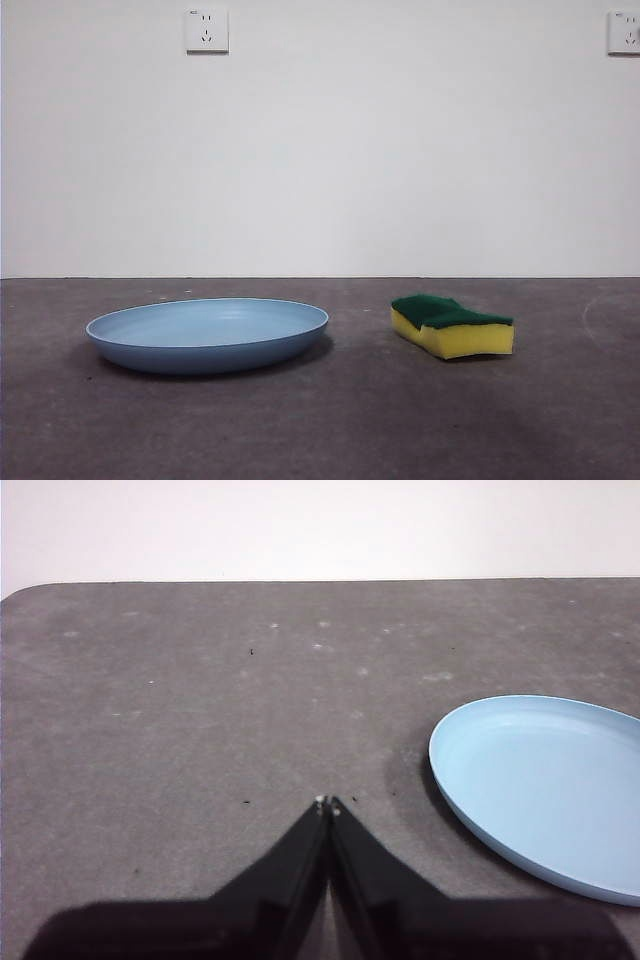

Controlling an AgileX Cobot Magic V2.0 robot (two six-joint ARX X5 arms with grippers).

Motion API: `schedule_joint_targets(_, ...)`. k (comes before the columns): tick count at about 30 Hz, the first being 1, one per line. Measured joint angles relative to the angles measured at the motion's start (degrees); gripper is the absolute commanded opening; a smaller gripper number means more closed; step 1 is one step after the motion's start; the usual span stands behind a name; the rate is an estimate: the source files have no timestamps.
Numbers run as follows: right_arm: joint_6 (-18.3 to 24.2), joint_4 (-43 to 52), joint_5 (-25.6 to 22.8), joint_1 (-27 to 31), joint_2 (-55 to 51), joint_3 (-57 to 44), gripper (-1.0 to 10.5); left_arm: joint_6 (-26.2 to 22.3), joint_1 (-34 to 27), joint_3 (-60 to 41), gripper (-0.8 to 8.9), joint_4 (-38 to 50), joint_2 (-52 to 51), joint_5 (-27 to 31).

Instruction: Pick up the plate,pick up the cloth,clean the plate with the cloth

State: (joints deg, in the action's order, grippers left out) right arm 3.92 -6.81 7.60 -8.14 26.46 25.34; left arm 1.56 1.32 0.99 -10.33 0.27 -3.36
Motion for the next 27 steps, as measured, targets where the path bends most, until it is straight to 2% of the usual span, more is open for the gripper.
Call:
schedule_joint_targets(6,-0.9,0.3,0.2,4.5,-10.7,-10.1,-0.1,0.0,0.0,0.0,-0.01,0.0,0.0,0.0)
schedule_joint_targets(15,-5.1,5.2,0.3,4.7,-23.5,-23.9,-0.1,0.0,0.0,0.0,-0.01,0.0,0.0,0.0)
schedule_joint_targets(27,-7.0,-2.4,-0.3,4.7,-26.2,-24.5,0.0,0.0,0.0,0.0,-0.01,0.0,0.0,0.0)
